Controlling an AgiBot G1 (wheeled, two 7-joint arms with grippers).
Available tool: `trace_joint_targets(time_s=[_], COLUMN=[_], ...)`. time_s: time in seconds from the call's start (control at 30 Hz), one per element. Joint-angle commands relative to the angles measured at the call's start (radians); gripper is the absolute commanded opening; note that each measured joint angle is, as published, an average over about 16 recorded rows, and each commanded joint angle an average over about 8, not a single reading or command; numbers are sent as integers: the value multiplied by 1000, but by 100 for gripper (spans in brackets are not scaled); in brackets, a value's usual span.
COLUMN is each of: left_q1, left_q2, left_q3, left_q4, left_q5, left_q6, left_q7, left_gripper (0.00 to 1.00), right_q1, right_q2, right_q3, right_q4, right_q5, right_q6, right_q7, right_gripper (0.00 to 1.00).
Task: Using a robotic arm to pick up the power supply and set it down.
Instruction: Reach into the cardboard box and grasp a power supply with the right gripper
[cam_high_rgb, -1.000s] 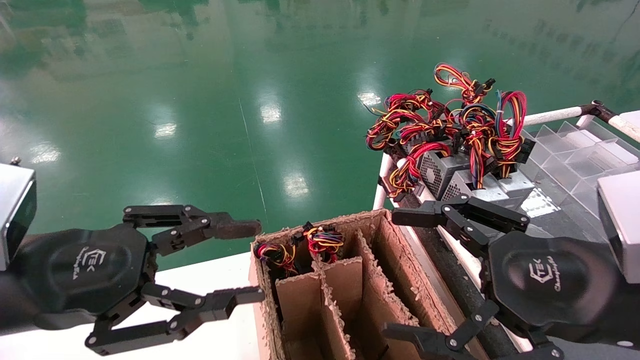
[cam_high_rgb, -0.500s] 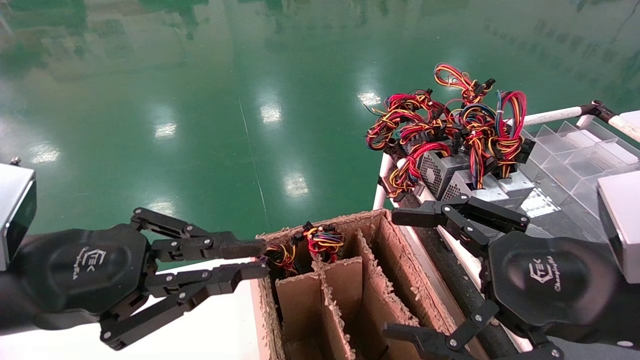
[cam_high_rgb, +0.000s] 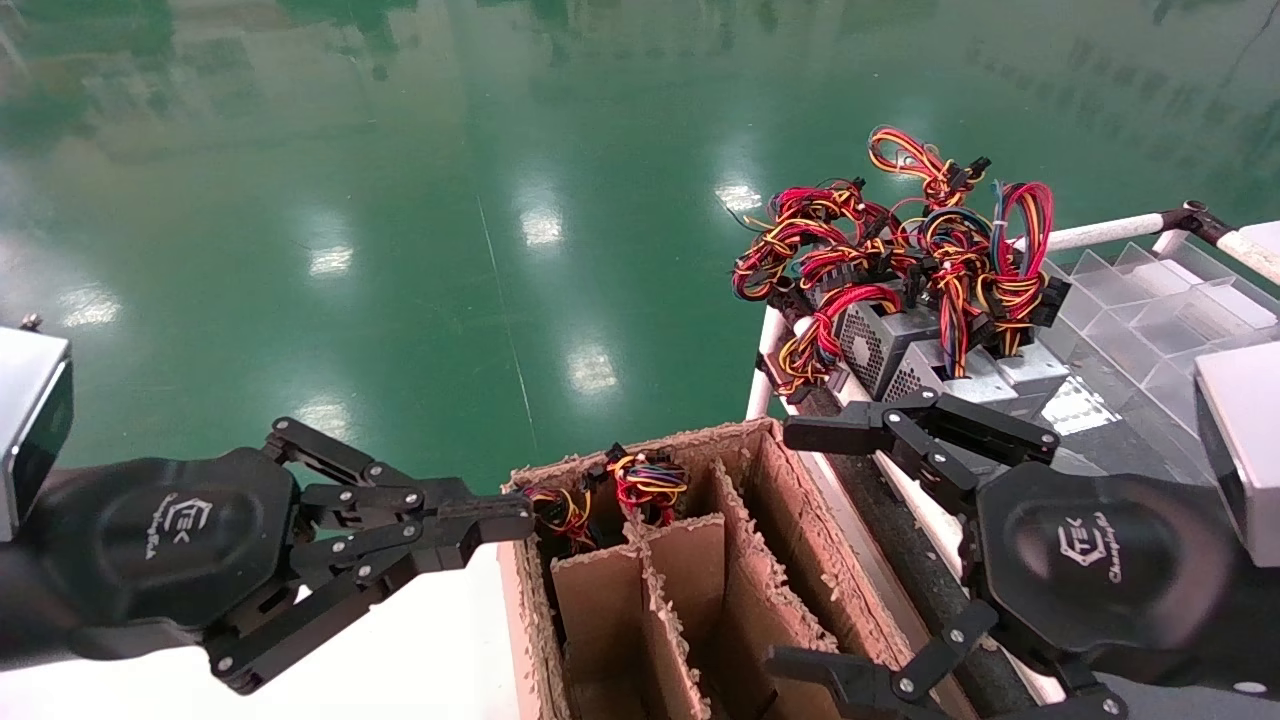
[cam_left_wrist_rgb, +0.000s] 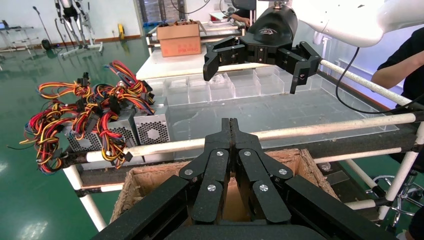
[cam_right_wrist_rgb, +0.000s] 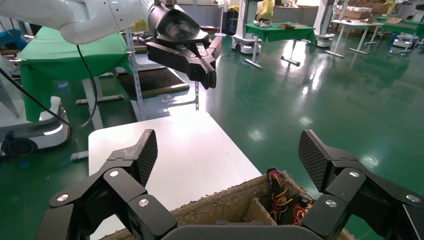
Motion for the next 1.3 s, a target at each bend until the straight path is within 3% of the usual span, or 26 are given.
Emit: trace_joint_targets(time_s=[0.03,0.07,0.1,0.57,0.87,1.1,1.17,1.3], left_q1=[0,0,0,0,-1,-1,-1,-1], left_q2=[0,0,0,0,0,0,0,0], left_q3=[0,0,0,0,1,1,1,1], left_q4=[0,0,0,0,1,1,1,1], left_q5=[0,0,0,0,0,-1,-1,-1], left_q6=[0,0,0,0,0,0,0,0], left_q7=[0,0,0,0,1,1,1,1], left_gripper=[85,96,100,100,100,100,100,100], right_q1=[0,0,0,3,57,154,180,217], right_q2=[0,0,0,-10,-74,-178,-213,-281], right_q3=[0,0,0,-13,-80,-167,-186,-217], right_q4=[0,0,0,-18,-104,-254,-305,-411], right_q5=[0,0,0,-33,-166,-297,-329,-379], right_q6=[0,0,0,31,113,119,117,115], right_q7=[0,0,0,10,49,61,39,-28], right_gripper=[100,100,100,100,100,100,85,35])
